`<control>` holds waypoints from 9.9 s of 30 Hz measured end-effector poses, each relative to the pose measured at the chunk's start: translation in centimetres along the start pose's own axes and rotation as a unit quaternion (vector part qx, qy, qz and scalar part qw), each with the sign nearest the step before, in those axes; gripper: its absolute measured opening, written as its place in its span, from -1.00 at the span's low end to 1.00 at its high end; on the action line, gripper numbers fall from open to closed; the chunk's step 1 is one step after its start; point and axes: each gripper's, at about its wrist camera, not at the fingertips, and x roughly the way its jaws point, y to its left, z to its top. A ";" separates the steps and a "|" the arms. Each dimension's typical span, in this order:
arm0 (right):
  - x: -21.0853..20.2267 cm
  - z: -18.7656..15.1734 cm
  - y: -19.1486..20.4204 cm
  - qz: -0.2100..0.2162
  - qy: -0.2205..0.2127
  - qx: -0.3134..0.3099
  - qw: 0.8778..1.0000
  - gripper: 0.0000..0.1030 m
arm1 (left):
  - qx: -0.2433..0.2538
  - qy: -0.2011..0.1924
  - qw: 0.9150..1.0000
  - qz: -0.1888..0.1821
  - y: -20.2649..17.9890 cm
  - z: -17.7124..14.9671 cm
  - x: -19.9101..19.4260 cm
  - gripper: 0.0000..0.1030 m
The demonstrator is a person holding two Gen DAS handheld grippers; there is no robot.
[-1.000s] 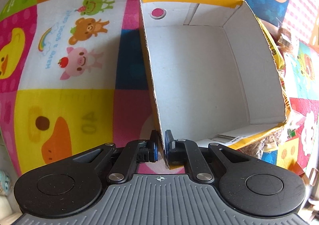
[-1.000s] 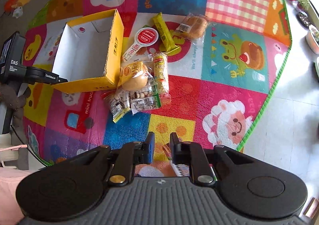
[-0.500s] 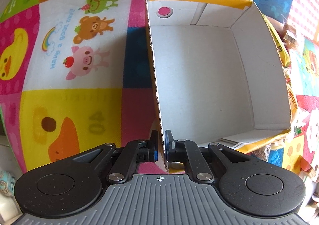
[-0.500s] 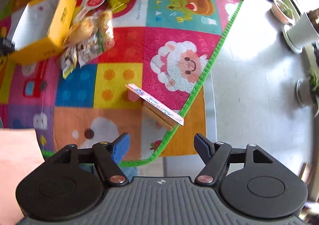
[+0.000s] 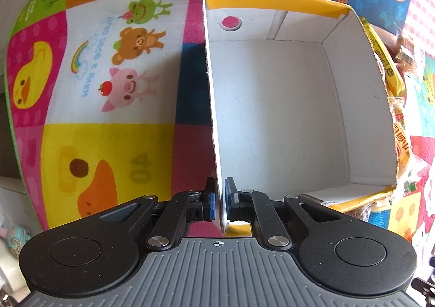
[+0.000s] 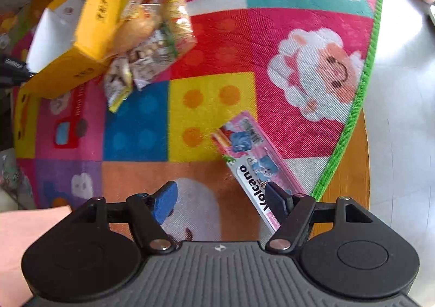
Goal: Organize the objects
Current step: 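Carry the pink packet with the right tool over the yellow box, then open the right tool to drop the pink packet into the box, then move the right tool to the clear red-topped snack packets, then grasp two red-topped snack packets with the right tool, then carry the snack packets over the box and release them with the right tool, then move the right tool to the clear-wrapped round bun and grasp it, then carry the bun over the yellow box and open the right tool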
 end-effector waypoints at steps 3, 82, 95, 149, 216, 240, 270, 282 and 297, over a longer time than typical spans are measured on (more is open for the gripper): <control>-0.8 -0.1 0.0 -0.051 -0.007 -0.078 0.996 0.40 | -0.016 0.002 1.000 0.004 0.1 0.1 0.3 -0.82; -0.1 10.1 9.8 -0.053 -0.012 -0.165 0.985 0.57 | -0.097 -0.002 0.993 -0.068 1.4 1.8 -0.1 -0.83; 7.2 8.3 16.2 -0.014 -0.035 -0.353 0.935 0.49 | -0.152 0.000 0.987 -0.045 4.6 -0.6 -1.6 -0.83; 9.9 9.7 13.8 -0.044 0.027 -0.156 0.986 0.09 | -0.069 -0.003 0.996 -0.055 0.2 0.5 -0.9 -0.82; -5.0 13.7 12.0 -0.019 -0.030 0.116 0.993 0.45 | -0.085 0.017 0.984 -0.155 3.0 1.0 0.4 -0.70; 3.4 28.2 -2.4 -0.035 -0.082 0.056 0.994 0.86 | -0.100 0.057 0.993 -0.019 -1.9 4.3 0.7 -0.81; 3.5 25.3 -0.8 -0.057 -0.051 0.068 0.995 0.08 | -0.025 0.062 0.997 -0.028 -2.9 2.6 1.0 -0.81; -5.0 12.3 7.0 -0.024 -0.025 0.073 0.997 0.07 | -0.024 0.050 0.994 -0.089 -0.5 2.4 1.4 -0.82; -7.1 8.4 16.7 -0.015 -0.002 0.025 1.000 0.08 | -0.036 0.037 0.991 -0.126 4.4 1.3 1.0 -0.78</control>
